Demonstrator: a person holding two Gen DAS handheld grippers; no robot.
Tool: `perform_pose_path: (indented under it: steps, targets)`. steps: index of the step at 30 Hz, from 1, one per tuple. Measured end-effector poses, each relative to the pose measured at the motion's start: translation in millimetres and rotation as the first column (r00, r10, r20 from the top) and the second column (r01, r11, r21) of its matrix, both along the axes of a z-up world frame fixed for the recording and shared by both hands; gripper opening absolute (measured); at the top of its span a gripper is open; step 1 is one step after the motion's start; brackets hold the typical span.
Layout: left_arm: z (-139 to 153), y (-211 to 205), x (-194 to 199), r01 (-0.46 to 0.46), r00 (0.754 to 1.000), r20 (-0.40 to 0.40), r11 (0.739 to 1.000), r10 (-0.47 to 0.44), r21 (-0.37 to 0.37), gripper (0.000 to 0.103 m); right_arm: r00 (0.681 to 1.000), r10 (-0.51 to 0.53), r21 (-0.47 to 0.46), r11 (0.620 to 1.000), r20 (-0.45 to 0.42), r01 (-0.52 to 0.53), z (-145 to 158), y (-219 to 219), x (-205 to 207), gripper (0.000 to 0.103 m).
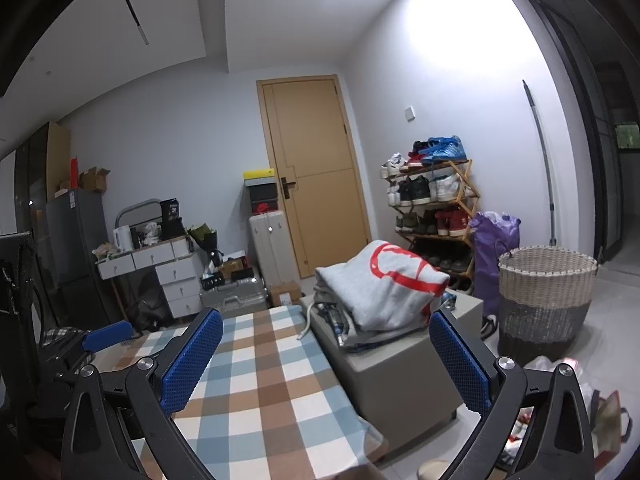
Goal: Fold large clothes
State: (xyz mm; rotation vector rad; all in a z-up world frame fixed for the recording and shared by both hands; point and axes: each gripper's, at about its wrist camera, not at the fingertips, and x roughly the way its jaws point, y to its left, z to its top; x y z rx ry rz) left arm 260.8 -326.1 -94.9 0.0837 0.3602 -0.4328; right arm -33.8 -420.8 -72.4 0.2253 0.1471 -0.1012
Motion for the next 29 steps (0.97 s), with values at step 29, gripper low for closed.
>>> perform_pose_path:
  steps: [29]
  targets:
    - [-1.9,-5.3,-1.6,-0.017,0.999,0.037,0.999,0.015,0.038,0.101,1.0,0.004,0.005,1.0,-0.011,-0.004,-3.3,3.0,1.5,0.103]
